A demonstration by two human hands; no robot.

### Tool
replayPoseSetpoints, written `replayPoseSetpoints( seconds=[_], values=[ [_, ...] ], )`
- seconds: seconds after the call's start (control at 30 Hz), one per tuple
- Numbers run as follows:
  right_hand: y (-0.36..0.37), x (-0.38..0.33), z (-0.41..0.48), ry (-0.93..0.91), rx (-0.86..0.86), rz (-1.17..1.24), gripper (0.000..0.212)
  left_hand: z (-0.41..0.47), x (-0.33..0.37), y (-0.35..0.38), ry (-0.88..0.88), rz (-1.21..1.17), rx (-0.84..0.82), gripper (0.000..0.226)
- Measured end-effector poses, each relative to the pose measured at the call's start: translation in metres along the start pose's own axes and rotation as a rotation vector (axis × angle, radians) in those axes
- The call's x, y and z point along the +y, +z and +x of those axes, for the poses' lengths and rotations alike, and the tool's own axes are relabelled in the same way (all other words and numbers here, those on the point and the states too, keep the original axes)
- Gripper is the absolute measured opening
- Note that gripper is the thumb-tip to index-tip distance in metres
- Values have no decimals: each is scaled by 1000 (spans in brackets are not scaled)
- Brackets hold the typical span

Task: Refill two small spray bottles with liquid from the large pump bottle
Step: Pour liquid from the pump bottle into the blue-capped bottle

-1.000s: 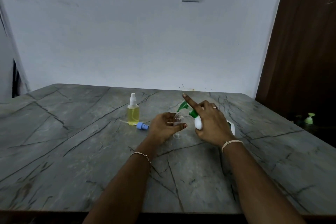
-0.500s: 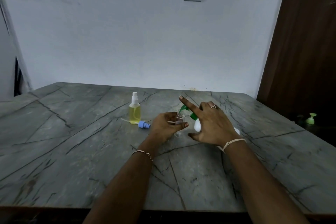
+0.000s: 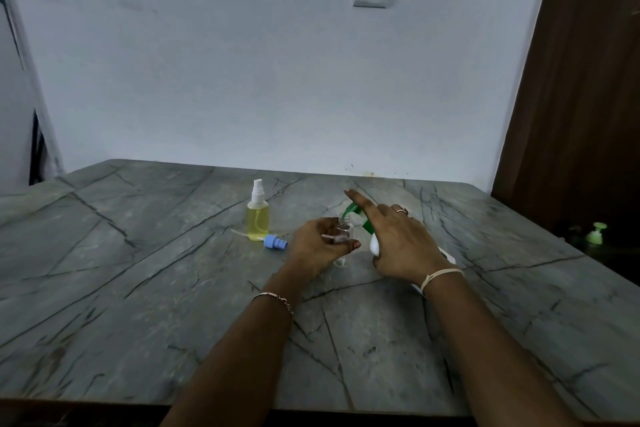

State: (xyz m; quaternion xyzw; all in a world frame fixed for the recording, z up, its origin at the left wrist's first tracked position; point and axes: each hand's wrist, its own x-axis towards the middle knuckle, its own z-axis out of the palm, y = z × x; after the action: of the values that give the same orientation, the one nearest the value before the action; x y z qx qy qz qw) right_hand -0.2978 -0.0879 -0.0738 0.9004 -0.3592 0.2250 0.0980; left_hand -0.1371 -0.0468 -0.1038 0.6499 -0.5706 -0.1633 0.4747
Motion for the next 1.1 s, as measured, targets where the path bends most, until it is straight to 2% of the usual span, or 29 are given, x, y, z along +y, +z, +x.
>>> replayPoseSetpoints(
  seconds=[0.43,0.57,0.7,0.8,1.1],
  values=[
    [6,-3,5,5,77,18,87,1,-2,-2,49,-3,12,43],
    [6,-4,5,15,99,5,85,1,-3,-2,38,-54,-12,47],
    [5,-3,2,-13,104,-53,96,2,1,-2,16,-284,-4,21],
    [8,-3,1,-33,124,-87,107,1,3,-3,-1,-362,-28,17],
    [8,-3,6,-8,105,-8,85,-1,7,-5,-59,-471,-44,18]
  ],
)
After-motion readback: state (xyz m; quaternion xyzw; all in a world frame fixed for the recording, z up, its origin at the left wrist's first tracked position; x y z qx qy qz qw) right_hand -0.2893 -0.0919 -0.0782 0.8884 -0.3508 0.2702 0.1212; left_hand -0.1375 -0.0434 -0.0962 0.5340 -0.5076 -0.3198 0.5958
